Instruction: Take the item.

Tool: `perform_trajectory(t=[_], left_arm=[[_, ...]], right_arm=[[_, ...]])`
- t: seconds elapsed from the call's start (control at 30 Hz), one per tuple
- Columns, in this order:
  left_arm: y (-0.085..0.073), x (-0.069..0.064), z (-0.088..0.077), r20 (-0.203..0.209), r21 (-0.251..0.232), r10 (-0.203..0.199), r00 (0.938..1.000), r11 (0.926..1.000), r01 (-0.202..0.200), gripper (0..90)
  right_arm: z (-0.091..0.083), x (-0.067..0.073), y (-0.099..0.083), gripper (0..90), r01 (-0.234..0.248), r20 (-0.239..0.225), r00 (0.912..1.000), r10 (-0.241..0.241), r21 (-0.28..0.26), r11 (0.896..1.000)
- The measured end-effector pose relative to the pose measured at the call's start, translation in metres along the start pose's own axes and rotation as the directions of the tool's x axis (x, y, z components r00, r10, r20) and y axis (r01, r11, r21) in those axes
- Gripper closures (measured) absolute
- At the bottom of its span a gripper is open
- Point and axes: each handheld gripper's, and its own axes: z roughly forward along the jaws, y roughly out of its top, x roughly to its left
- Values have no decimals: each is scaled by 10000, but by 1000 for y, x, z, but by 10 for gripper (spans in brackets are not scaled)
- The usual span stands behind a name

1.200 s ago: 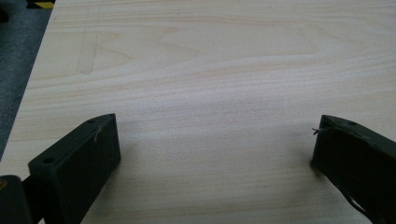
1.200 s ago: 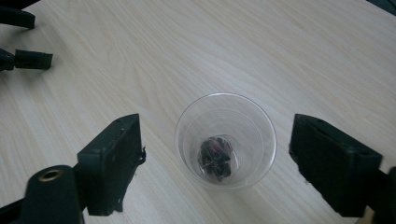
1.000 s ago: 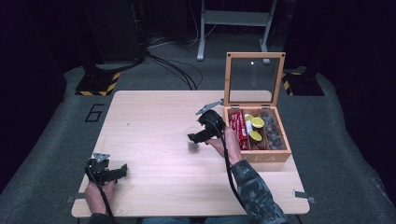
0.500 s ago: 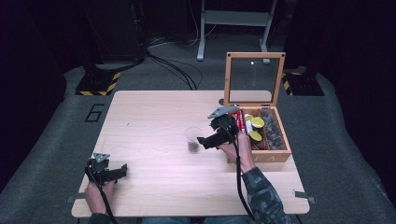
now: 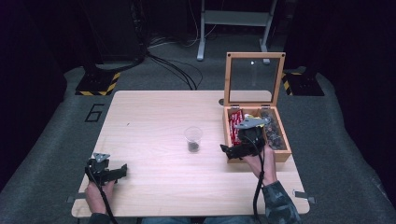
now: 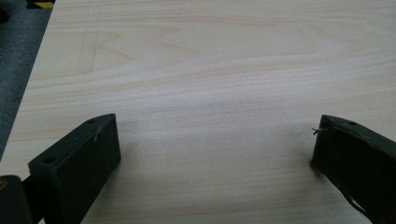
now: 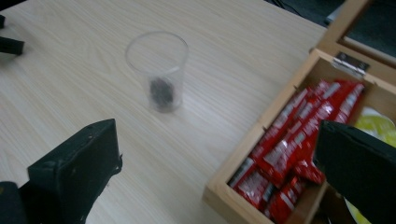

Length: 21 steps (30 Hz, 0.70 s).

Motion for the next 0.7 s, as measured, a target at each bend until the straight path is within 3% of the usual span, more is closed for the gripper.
perform_trajectory(t=[0.13, 0.27, 0.47, 0.7], left_arm=[[0, 0, 0, -2, -14, 15, 10000, 10000, -15, 6], [0, 0, 0, 0, -6, 12, 10000, 10000, -12, 6], [0, 0, 0, 1, -9, 9, 10000, 10000, -9, 6], [0, 0, 0, -2, -11, 16, 10000, 10000, -16, 6]], right_arm=[[-11, -10, -26, 0, -285, 427, 9987, 286, -46, 9996], [-20, -25, -60, 1, -937, 874, 9917, 942, -100, 9956], [-24, -45, -115, 1, -2015, 1439, 9698, 1971, 170, 9793], [-13, -56, -165, 2, -2815, 1894, 9436, 2715, 279, 9592]])
